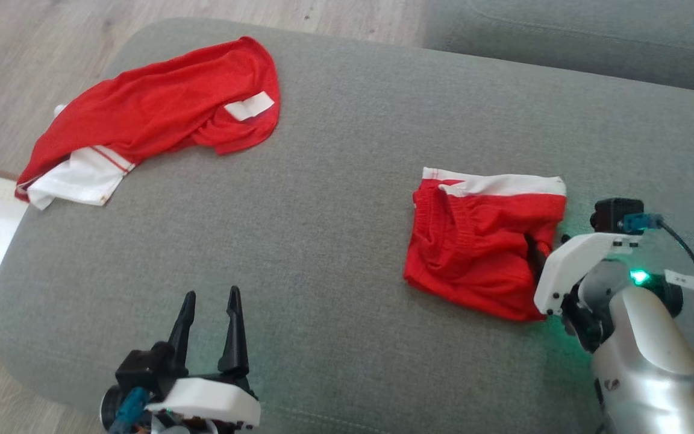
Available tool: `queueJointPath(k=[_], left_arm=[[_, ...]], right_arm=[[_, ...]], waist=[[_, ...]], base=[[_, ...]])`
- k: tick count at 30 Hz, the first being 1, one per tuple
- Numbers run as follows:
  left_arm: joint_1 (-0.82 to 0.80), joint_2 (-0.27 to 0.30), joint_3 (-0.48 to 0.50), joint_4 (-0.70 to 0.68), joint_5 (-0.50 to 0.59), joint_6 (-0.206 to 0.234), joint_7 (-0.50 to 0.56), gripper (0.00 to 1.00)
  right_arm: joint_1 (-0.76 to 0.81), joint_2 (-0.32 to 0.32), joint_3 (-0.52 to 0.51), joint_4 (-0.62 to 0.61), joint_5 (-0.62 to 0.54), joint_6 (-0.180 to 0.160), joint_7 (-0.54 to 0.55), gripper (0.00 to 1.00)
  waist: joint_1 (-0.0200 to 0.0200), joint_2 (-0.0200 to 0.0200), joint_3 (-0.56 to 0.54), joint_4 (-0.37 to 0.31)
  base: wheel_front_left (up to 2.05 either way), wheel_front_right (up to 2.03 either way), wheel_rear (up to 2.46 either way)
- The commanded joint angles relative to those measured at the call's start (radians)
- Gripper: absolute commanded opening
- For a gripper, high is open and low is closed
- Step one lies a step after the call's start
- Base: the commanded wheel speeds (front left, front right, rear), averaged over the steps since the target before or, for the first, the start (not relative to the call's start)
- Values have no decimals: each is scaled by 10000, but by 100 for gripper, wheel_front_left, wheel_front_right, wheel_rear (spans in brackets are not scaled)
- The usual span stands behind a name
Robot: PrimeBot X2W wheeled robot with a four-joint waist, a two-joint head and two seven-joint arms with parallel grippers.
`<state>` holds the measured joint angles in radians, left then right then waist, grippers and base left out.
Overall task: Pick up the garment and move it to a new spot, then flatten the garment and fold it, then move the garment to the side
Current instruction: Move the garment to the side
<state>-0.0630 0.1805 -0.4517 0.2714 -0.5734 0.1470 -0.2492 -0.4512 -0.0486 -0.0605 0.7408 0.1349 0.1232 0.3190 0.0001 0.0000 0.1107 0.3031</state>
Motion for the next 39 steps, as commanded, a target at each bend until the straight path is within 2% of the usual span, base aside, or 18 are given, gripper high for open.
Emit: queueJointPath(k=[1, 3, 4, 5, 6, 7, 8, 12, 17, 24, 32, 39], left_arm=[[-498, 30, 404, -235, 105, -60, -122, 100], [-472, 6, 454, -233, 152, -81, -123, 100], [-453, 4, 472, -227, 174, -93, -123, 100], [-438, 5, 492, -223, 199, -105, -124, 100], [-432, 4, 505, -216, 224, -122, -124, 100], [-435, 1, 512, -212, 251, -136, -124, 100], [-442, -5, 511, -218, 278, -149, -124, 100], [-487, 3, 513, -252, 359, -184, -124, 100], [-584, 54, 552, -396, 506, -195, -125, 100], [-799, 168, 530, -692, 669, -166, -108, 100], [-1239, 337, 343, -1014, 888, -147, 155, 100], [-1553, 434, 220, -1149, 998, -151, 352, 100]], right_arm=[[-478, -16, 208, 9, 0, 75, 173, 100], [-483, -16, 289, 257, 141, 75, 286, 100], [-496, -16, 350, 334, 278, 75, 280, 94], [-515, -16, 446, 408, 451, 75, 272, 60], [-539, -16, 562, 474, 612, 75, 257, 38], [-573, -16, 682, 523, 720, 75, 217, 24], [-614, -16, 794, 573, 785, 75, 166, 0], [-783, -16, 1031, 621, 876, 75, -212, 0], [-1180, -19, 976, 663, 604, 75, -991, 0], [-1537, -339, 573, 440, 94, 75, -1597, 0], [-1733, -648, 297, -153, -150, 75, -1689, 0], [-1847, -623, 20, -391, -202, 75, -1849, 0]], waist=[[-1, 0, 61, 90], [-1, 0, 77, 94], [-1, 0, 86, 76], [-1, 0, 100, 40], [-1, 0, 116, -6], [-1, 0, 140, -66], [-1, 0, 167, -136], [-1, 0, 279, -418], [-1, 0, 497, -1153], [-1, 0, 841, -2578], [-1, 0, 1364, -4382], [-1, 0, 1645, -4987]], base=[[0, 0, 0], [0, 0, 0], [0, 0, 0], [0, 0, 0], [0, 0, 0], [0, 0, 0], [0, 0, 0], [0, 0, 0], [0, 0, 0], [0, 0, 0], [0, 0, 0], [0, 0, 0]])
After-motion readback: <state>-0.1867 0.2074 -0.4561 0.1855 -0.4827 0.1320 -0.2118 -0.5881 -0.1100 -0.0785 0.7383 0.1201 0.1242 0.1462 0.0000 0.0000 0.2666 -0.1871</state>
